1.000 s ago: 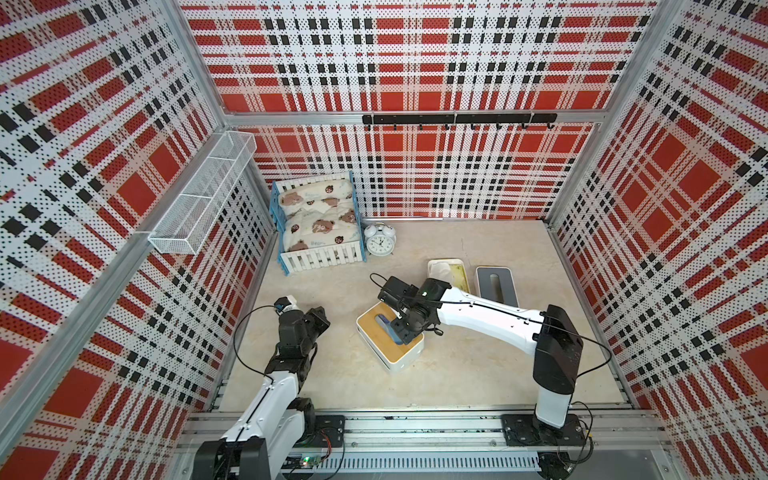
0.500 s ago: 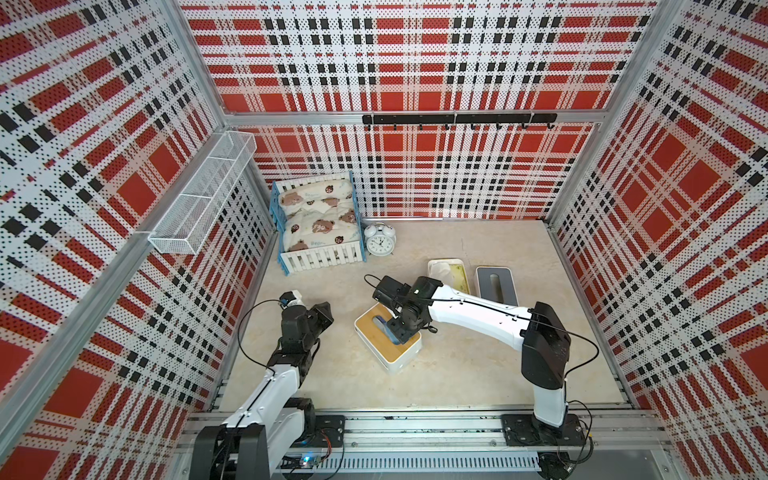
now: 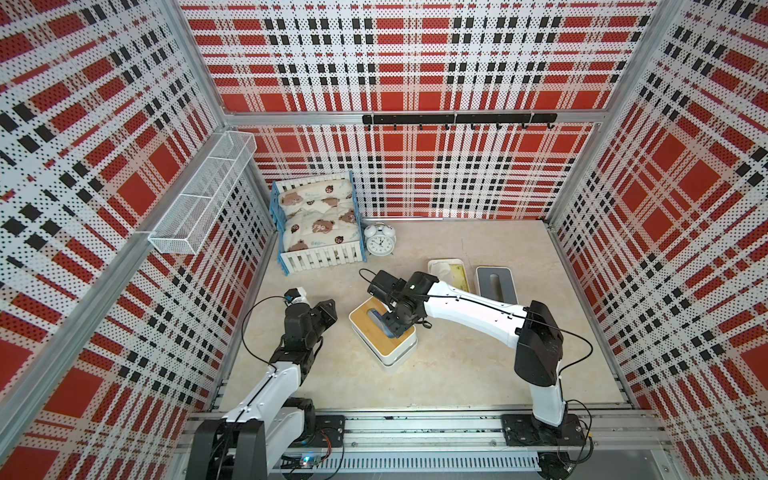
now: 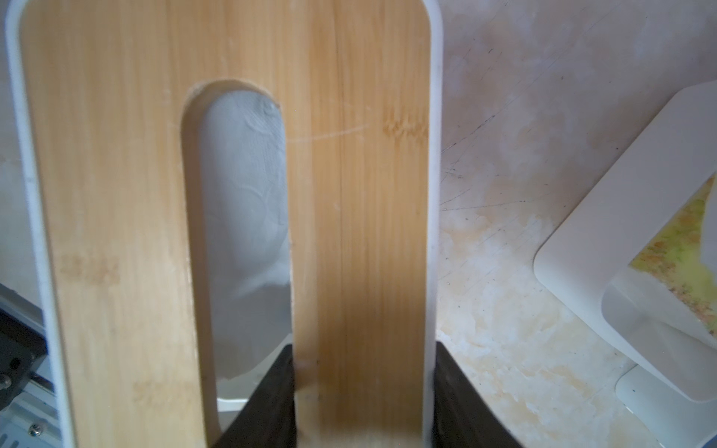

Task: Put the tissue paper into the tissue box
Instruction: Close the box lid on the tissue box.

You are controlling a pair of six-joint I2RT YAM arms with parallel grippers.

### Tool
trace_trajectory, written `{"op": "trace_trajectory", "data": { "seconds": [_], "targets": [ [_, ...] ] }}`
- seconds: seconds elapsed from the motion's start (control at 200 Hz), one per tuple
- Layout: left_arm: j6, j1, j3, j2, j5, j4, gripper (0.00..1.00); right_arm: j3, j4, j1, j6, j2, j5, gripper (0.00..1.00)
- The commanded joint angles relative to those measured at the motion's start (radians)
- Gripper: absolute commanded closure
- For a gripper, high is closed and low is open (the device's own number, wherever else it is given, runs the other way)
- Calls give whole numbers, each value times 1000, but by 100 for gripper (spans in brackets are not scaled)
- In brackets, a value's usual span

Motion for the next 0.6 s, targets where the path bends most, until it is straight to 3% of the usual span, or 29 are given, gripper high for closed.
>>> {"op": "trace_trajectory", "data": {
  "seconds": [0.0, 0.596],
  "targets": [
    [18, -6, 31, -8, 4, 12, 74, 16, 7, -10, -13, 27, -5, 66],
    [30, -35, 79, 30, -7, 18, 69, 55, -74, -27, -30, 83, 7, 66]
  ]
}}
